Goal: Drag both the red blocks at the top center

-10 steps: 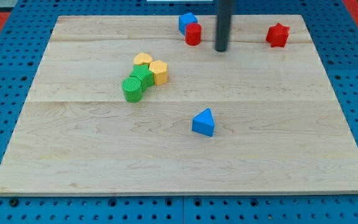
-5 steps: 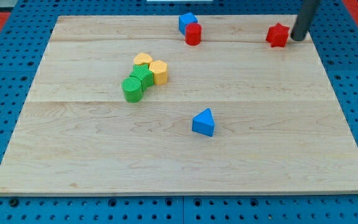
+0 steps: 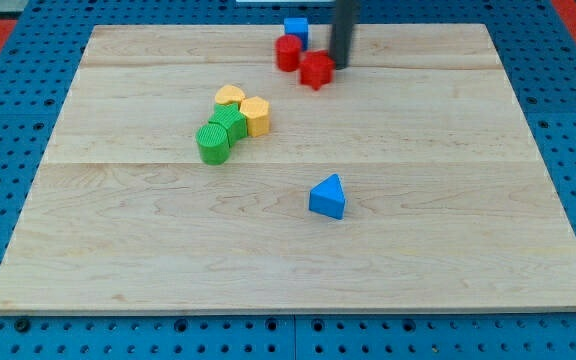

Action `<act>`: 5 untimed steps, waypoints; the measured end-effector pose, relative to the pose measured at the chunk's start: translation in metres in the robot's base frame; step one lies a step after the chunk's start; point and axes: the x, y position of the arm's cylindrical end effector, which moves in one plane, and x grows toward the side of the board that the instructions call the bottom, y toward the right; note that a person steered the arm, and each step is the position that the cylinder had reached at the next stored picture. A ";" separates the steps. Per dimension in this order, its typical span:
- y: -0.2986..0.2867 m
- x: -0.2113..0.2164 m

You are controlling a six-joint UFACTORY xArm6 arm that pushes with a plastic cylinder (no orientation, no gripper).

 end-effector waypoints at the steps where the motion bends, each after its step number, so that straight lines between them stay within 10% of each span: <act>1: 0.049 0.018; 3: 0.102 0.248; 5: 0.031 0.252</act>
